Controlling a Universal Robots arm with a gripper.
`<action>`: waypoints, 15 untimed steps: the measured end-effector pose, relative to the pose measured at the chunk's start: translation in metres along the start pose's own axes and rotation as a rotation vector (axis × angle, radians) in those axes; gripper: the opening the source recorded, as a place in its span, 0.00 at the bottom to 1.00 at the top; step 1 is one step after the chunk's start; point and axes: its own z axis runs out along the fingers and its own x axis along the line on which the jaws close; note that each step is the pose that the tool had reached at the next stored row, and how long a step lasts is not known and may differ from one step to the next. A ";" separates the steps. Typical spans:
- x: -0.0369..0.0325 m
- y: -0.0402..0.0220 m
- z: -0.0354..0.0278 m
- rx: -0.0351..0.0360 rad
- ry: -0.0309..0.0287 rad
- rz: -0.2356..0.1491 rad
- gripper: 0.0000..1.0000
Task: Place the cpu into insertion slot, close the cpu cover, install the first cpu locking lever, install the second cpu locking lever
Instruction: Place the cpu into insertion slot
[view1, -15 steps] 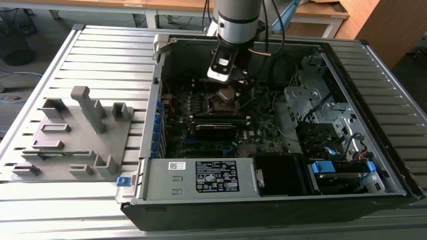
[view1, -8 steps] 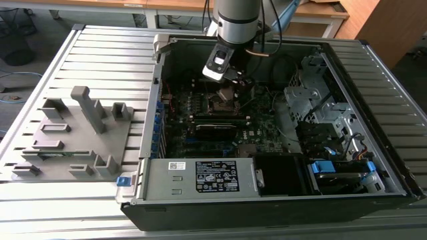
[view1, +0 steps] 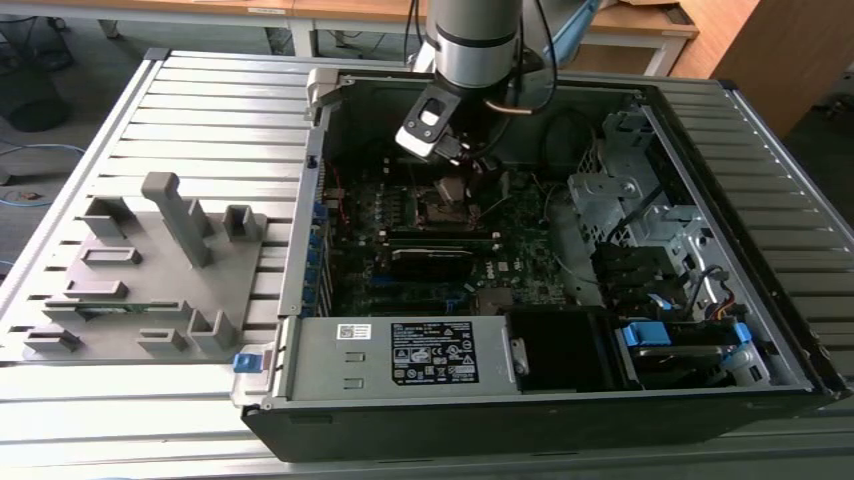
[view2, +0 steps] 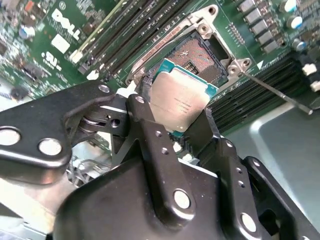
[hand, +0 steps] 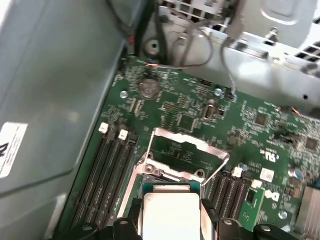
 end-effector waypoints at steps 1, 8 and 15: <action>0.0000 0.0000 0.0001 0.0000 -0.0015 0.018 0.54; 0.0000 -0.0001 0.0010 -0.0003 -0.0124 0.145 0.54; 0.0000 -0.0002 0.0017 -0.0004 -0.0226 0.263 0.54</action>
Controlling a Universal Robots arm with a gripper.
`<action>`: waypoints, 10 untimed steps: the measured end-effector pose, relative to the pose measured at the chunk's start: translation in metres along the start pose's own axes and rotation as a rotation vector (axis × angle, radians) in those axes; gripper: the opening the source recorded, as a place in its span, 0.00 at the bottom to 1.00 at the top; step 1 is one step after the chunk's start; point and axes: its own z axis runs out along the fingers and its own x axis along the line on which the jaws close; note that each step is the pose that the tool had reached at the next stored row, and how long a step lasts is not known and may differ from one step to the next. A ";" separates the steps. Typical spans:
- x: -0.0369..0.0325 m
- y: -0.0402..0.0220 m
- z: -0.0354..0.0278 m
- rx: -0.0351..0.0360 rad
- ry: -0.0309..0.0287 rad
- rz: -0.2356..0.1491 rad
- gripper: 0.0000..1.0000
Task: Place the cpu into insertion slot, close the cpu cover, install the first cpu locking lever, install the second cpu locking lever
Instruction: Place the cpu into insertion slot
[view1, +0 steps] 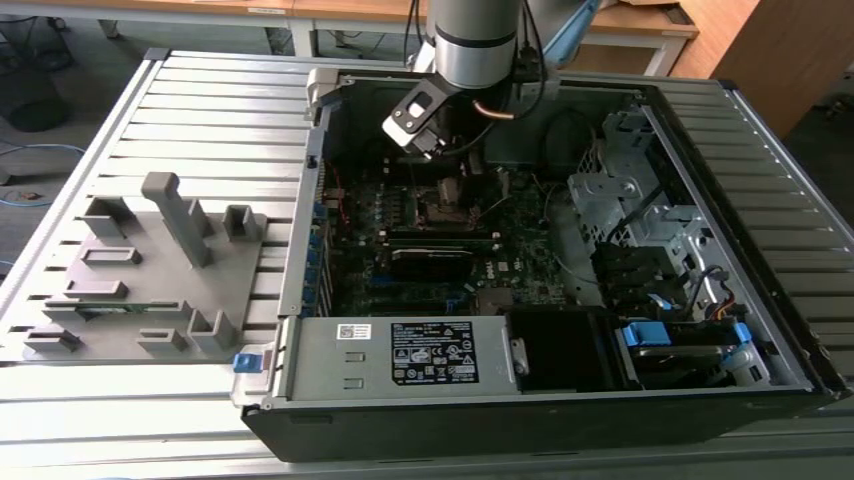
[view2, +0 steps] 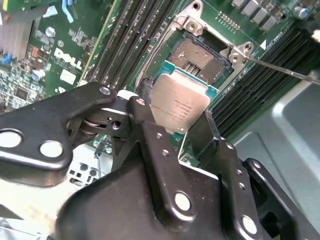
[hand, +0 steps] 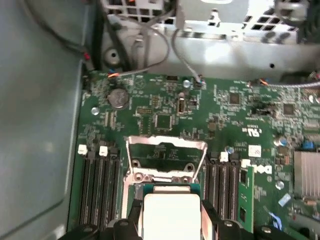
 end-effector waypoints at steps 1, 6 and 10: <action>0.0000 0.0000 0.0000 0.0000 -0.0001 0.002 0.54; 0.0001 0.0000 0.0001 -0.0002 0.0001 0.006 0.54; 0.0001 0.0000 0.0001 -0.0003 0.0018 0.024 0.54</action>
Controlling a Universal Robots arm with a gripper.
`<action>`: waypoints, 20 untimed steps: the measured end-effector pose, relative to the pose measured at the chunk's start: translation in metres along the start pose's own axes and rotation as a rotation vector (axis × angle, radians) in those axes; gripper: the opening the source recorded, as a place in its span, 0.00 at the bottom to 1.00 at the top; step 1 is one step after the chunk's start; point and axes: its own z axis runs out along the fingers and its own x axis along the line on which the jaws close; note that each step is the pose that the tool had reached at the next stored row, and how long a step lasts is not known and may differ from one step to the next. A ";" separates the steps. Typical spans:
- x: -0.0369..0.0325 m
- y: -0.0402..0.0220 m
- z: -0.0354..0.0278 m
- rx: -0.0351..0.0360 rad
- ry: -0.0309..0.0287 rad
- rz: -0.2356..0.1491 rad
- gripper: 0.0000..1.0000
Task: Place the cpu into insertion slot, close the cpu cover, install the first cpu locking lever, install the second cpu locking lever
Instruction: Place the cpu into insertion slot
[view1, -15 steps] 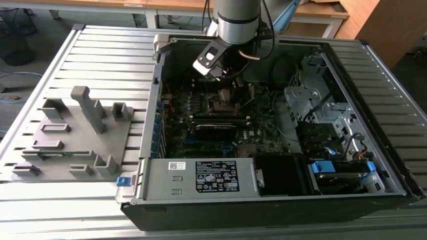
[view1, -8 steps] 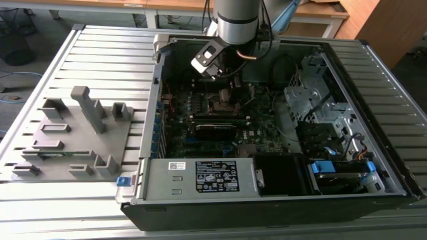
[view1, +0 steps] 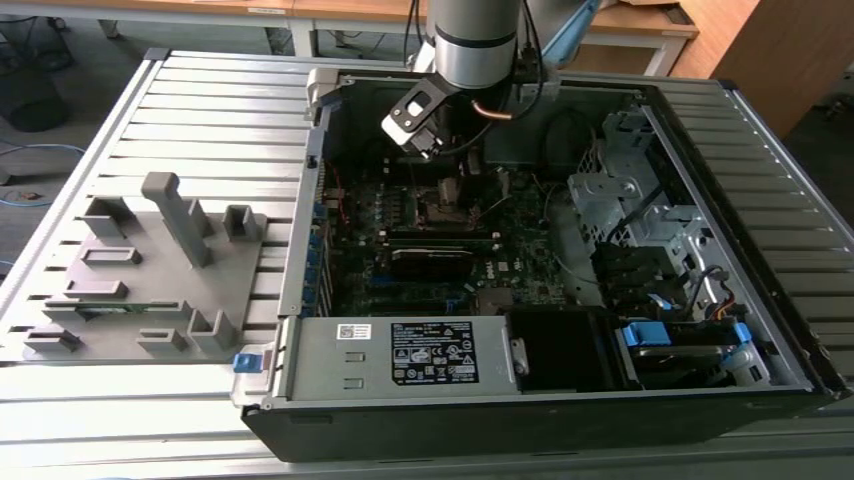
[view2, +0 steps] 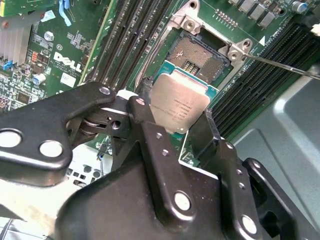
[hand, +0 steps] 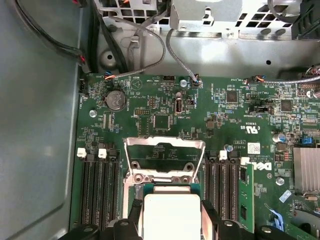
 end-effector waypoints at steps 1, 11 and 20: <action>0.0000 0.0000 0.0000 0.0000 0.0000 0.000 0.54; 0.0016 -0.0048 0.0042 -0.0001 0.0101 0.002 0.54; 0.0046 -0.0055 0.0093 -0.0001 0.0138 0.003 0.54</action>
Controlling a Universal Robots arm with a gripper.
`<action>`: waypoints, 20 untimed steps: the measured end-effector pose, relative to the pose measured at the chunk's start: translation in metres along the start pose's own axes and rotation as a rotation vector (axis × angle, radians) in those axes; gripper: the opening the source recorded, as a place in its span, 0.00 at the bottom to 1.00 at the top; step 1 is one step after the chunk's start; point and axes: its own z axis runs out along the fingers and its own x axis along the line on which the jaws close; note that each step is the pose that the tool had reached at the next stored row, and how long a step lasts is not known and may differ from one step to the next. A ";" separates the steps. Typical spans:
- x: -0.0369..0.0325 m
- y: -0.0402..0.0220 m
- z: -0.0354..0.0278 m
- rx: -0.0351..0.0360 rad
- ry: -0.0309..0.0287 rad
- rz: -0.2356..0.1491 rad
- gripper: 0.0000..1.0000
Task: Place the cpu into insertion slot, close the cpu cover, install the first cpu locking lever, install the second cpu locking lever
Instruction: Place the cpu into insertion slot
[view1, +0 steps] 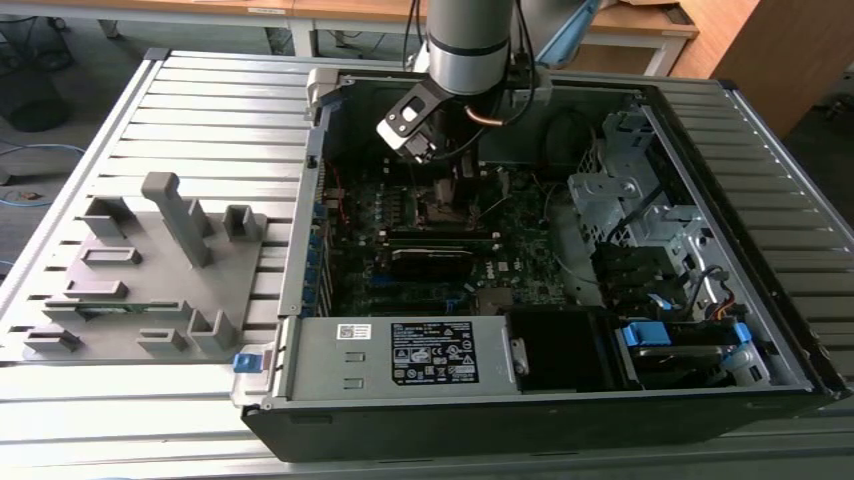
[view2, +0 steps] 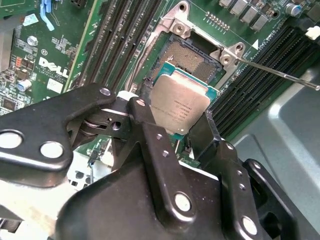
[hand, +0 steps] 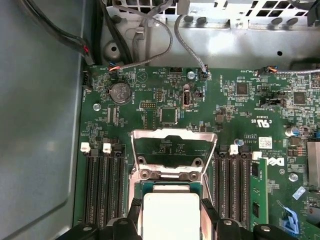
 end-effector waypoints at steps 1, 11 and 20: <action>0.0000 0.0000 0.0000 0.0001 -0.0001 0.000 0.54; -0.0001 -0.0006 0.0040 0.0000 0.0000 0.000 0.54; -0.0002 -0.0036 0.0108 0.0001 0.0001 -0.001 0.54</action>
